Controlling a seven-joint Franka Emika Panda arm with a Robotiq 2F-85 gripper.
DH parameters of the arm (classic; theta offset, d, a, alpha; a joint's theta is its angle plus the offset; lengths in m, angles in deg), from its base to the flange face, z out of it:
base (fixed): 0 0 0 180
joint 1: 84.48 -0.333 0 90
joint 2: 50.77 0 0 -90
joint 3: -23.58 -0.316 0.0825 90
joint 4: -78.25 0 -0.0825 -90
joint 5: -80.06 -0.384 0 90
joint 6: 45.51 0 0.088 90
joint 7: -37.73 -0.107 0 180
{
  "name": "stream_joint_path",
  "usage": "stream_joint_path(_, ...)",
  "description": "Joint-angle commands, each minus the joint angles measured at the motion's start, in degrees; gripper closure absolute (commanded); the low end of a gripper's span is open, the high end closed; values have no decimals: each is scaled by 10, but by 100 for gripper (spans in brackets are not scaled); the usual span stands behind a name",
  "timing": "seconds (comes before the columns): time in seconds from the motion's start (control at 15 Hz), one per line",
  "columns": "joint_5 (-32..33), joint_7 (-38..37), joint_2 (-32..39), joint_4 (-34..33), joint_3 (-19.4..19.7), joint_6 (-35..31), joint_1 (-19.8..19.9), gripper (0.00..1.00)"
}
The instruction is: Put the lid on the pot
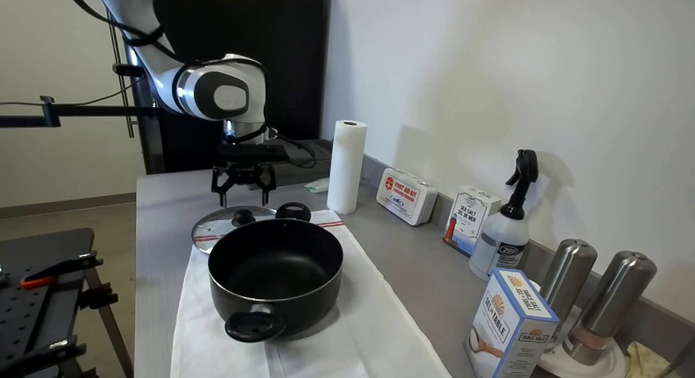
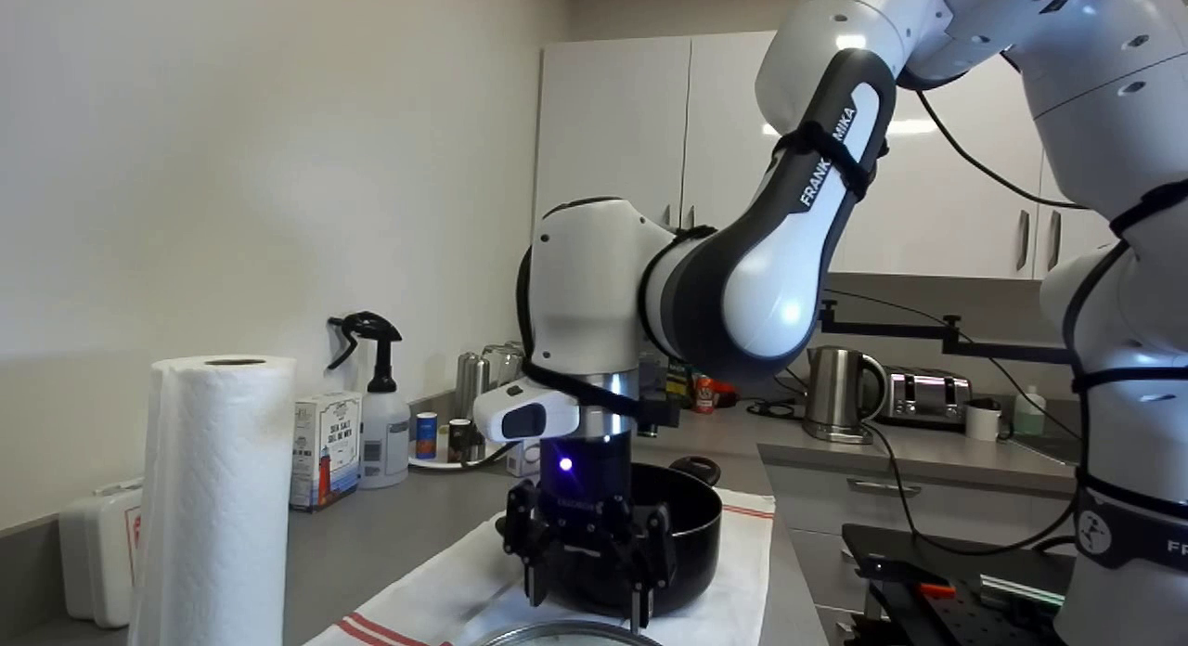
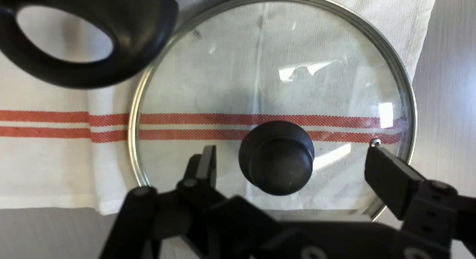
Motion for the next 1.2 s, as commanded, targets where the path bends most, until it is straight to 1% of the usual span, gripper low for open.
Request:
stream_joint_path(0.0, -3, 23, 24, -3, -13, -29, 5, 0)
stream_joint_path(0.33, -6, 38, 48, -6, -21, -57, 10, 0)
stream_joint_path(0.73, -10, 53, 53, -3, -29, -64, 20, 0)
stream_joint_path(0.8, -11, 57, 53, -3, -31, -65, 22, 25)
stream_joint_path(0.87, -12, 62, 53, -3, -33, -64, 25, 26)
stream_joint_path(1.0, -13, 68, 53, -3, -35, -63, 28, 40)
stream_joint_path(1.13, -15, 74, 53, -4, -37, -62, 32, 55)
